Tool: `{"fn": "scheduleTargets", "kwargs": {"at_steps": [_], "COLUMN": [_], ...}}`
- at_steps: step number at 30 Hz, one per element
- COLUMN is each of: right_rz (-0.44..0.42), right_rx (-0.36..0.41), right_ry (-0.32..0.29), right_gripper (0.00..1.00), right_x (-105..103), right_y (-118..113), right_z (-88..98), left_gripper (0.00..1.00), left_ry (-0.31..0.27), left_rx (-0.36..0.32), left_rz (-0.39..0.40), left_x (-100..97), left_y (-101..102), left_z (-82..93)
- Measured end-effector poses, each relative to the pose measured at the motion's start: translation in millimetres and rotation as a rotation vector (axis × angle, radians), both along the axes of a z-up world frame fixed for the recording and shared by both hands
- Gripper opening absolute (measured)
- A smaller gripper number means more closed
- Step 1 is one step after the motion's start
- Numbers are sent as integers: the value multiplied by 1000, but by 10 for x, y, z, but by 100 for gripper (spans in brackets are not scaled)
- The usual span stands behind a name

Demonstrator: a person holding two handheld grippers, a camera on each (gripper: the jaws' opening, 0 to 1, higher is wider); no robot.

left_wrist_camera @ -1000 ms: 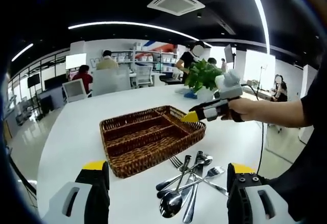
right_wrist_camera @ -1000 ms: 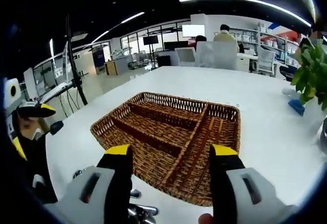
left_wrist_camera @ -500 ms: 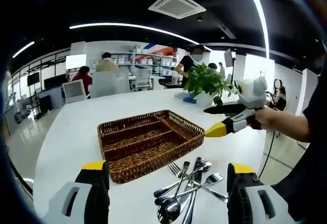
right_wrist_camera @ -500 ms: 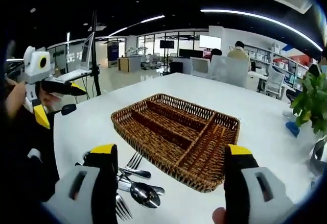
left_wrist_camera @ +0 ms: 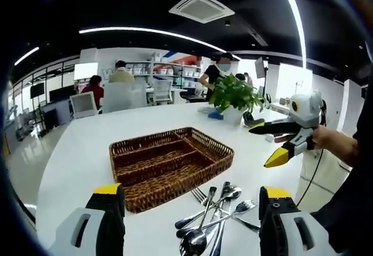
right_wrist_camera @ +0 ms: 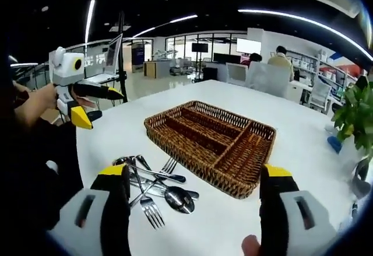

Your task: Arrange the knives, forks, and spoons in their matching storage slots by inserting each utensil handle-first until every utensil is classified and aligned in the correct compartment

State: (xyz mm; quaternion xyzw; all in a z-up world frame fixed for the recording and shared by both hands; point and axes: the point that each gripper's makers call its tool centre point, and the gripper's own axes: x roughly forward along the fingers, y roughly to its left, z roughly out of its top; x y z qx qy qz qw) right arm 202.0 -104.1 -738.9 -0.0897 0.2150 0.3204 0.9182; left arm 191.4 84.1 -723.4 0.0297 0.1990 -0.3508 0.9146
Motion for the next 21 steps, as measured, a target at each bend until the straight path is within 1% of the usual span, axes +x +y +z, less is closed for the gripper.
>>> {"fn": "scheduleTargets", "kwargs": {"at_steps": [3,8,12,15,17,21], "right_rz": [-18,-35,-31,-24,-23,-28], "right_rx": [16,47,45,32,26,30], "right_ry": [28,39,32,22,26,34], "right_gripper": [93,93,92,91,89,90], "right_x": [-28,-41,-30,-34,-36,-42], "right_y": [-38,-44,-16,7,6,12], "right_z": [-14,51,75,83,80,76], "left_gripper": [100,100,100,100,100,100], "left_ry": [8,23,30,33,31,27], "left_rx": [-1,11,37,41,42,41], "left_rz": [-11,-16,-4,3,-1,-11], "left_x": [-14,-28,-20,-14,-14,-31], "left_y": [-31,-38,3,18,16,12], "left_z": [-28,-92,-145,-153,-148,-133]}}
